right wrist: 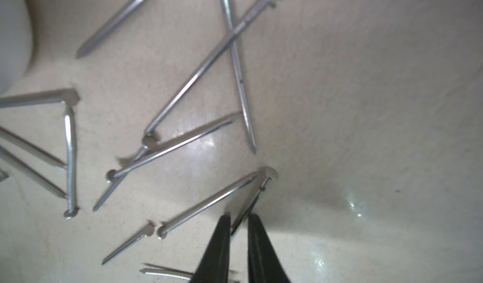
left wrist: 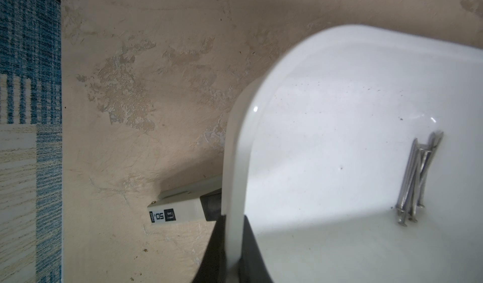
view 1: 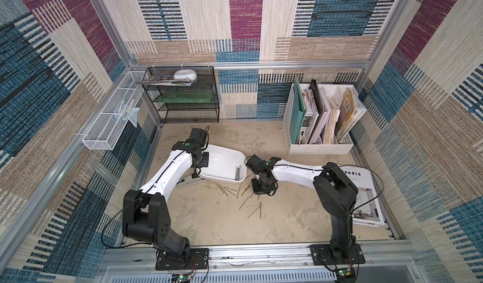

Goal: Put the nails on the desktop into the storage box
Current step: Pick up the nail from the center of the board, then place the nail in the storage box.

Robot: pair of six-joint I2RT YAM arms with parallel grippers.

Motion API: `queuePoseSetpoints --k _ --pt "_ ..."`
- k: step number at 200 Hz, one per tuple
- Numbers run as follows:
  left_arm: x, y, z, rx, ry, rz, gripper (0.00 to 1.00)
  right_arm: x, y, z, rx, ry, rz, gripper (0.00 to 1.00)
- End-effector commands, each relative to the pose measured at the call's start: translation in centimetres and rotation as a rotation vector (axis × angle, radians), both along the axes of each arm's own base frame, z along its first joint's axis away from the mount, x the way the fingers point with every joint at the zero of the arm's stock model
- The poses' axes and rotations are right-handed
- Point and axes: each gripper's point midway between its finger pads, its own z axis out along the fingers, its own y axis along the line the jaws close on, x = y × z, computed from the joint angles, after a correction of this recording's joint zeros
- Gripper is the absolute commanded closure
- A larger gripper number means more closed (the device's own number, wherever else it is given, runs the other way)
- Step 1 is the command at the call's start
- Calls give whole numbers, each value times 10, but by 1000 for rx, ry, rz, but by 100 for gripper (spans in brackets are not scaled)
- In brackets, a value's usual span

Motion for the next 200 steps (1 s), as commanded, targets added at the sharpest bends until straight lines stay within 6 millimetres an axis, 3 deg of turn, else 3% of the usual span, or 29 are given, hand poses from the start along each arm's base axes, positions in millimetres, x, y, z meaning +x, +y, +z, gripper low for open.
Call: queuePoseSetpoints --k 1,17,45,62,73,105,134,164,200 --pt "2 1 4 6 -8 3 100 -16 -30 -16 -103 48 4 93" --pt "2 1 4 4 -8 1 100 -20 -43 -21 -145 63 20 100" --pt "2 2 4 8 -9 3 100 -13 -62 -18 -195 36 12 100" --pt "2 2 4 8 -9 3 100 1 -64 4 -179 -29 -3 100" --pt "2 2 4 7 -8 4 100 15 -56 30 -124 -99 -10 100" --pt "1 1 3 6 -7 3 100 51 4 111 174 -228 14 100" --pt "1 2 3 9 -6 4 100 71 72 153 437 -246 72 100" --pt "2 2 3 10 -6 4 100 80 132 143 590 -174 119 100" --pt "1 2 2 11 -4 4 100 93 165 113 615 -111 129 100"
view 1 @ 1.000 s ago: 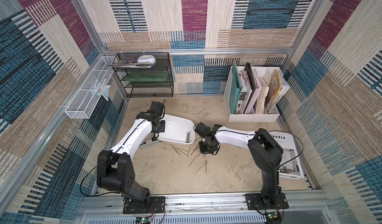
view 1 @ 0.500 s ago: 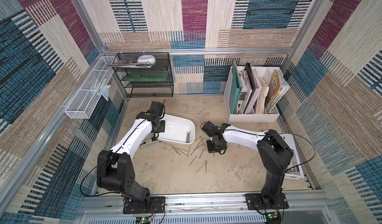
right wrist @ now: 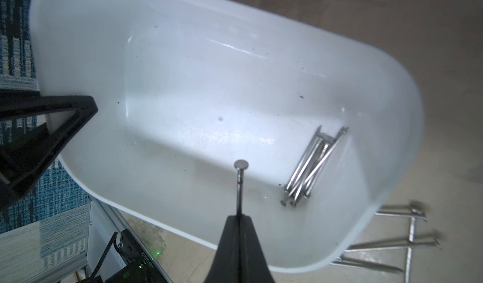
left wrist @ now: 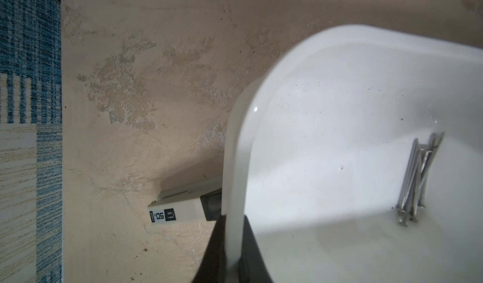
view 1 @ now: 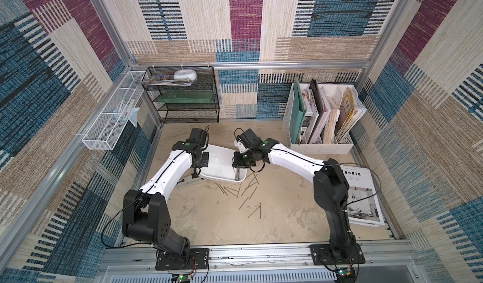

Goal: Put the nails on the desktop into the storage box
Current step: Place the nail in the storage box, then pick up the nail from the center of the board.

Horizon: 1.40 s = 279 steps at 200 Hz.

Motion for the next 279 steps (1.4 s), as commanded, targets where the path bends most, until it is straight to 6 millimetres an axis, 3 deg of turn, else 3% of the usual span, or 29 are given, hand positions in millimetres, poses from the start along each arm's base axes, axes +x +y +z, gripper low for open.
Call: queuePoseSetpoints --k 1,36,45,58,78,104,137,173,279 --pt "2 2 3 10 -7 4 100 3 22 -2 70 39 32 100" --pt "2 2 3 10 -5 4 100 2 18 -18 24 68 33 100" --pt "2 2 3 9 -6 4 100 1 12 -18 15 71 25 84" --pt "2 2 2 10 -5 3 100 -2 0 -13 8 66 8 71" --pt "1 2 4 8 -8 5 100 -8 -25 1 -12 34 -31 65" --pt "2 2 4 7 -9 5 100 -36 -64 7 -74 39 -72 65" --pt "1 2 4 9 -9 6 100 -85 -105 -13 -129 109 -131 65" --pt "2 2 4 10 -8 5 100 -119 -108 -46 -151 181 -132 65" --pt "1 9 13 37 -39 29 100 -96 -112 -94 -409 165 -141 64"
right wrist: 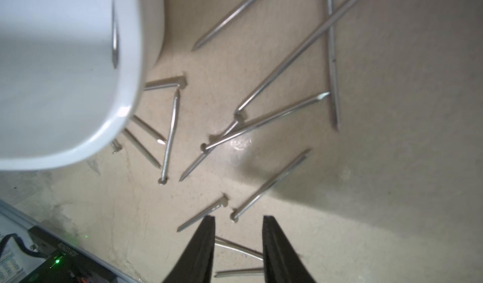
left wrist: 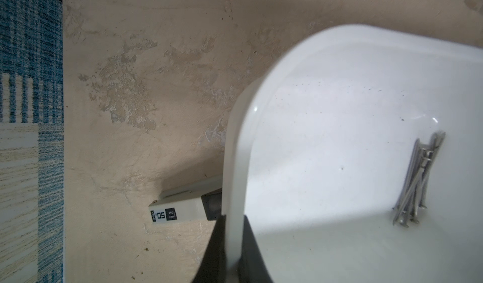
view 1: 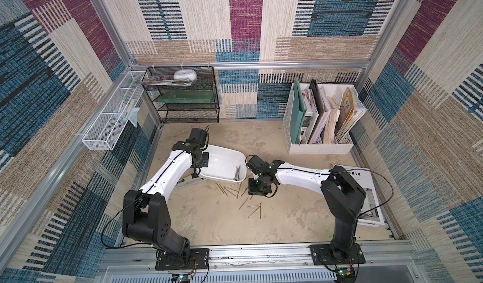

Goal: Put the nails on the desktop into the storage box
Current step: Pick up the nail from the center of the board.

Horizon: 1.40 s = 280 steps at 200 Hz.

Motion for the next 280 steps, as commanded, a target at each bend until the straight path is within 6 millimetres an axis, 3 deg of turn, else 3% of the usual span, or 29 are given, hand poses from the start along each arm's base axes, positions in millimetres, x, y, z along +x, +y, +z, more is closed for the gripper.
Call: queuePoseSetpoints --k 1,66,124,153,168,194,211,254,280 --pt "1 8 13 32 -41 28 100 0 -11 -7 -81 -6 9 64" --pt "-4 16 55 4 -280 93 100 6 -15 -22 -135 -11 10 64" --pt "-7 12 61 19 -342 95 100 15 -4 -19 -122 -24 10 64" --pt "-7 12 60 31 -340 96 100 14 -8 -30 -170 -2 31 65" --pt "-7 12 60 39 -343 96 100 10 -13 -38 -195 15 43 69" --pt "-8 14 63 46 -356 103 100 6 -23 -44 -229 19 52 91" --pt "-8 14 64 47 -358 103 100 4 -31 -48 -261 26 58 100" --pt "-5 6 58 32 -326 78 100 4 -52 -44 -283 10 43 100" --pt "-3 3 45 32 -266 65 100 11 -55 -27 -249 -28 29 100"
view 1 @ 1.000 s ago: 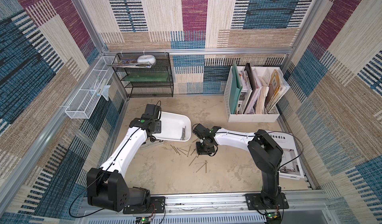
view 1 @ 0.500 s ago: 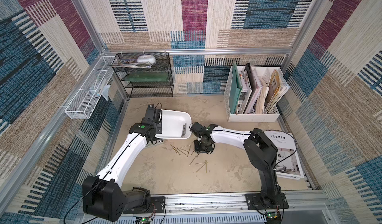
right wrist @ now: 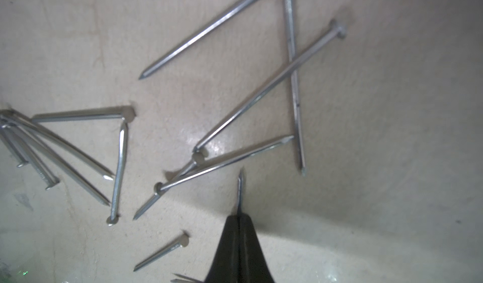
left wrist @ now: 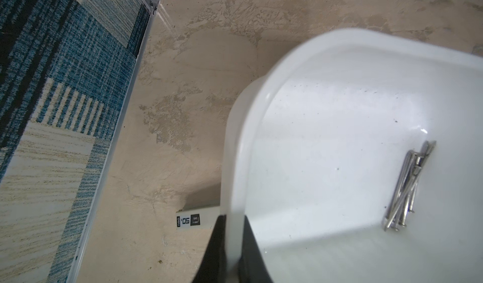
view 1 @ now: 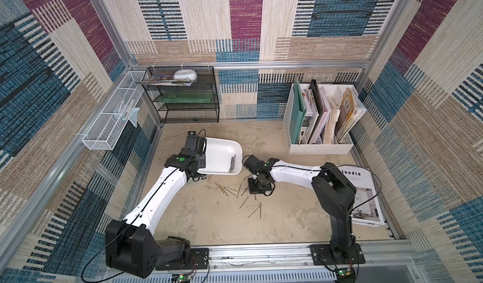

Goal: Put the nails on the desktop into the storage box
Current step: Pick up the nail from the center of the board, then place the nail in the storage box.

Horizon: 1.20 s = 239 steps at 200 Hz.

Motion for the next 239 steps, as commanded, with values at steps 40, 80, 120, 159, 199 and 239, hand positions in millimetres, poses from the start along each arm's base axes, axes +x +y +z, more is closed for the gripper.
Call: queuePoseSetpoints --k 40,80,120,159,199,239 --pt "7 -11 -18 -21 84 -26 100 14 -28 38 -14 -74 -19 100" --pt "8 -14 -24 -25 106 -30 100 32 -1 88 129 -134 20 100" --pt "9 -16 -26 -25 114 -34 100 67 73 130 367 -170 89 100" --pt "9 -17 -29 -21 129 -40 100 94 133 119 456 -139 135 100" --pt "9 -18 -31 -18 141 -45 100 100 154 92 491 -74 131 100" --pt "10 -19 -32 -18 150 -50 100 97 150 73 481 -45 101 100"
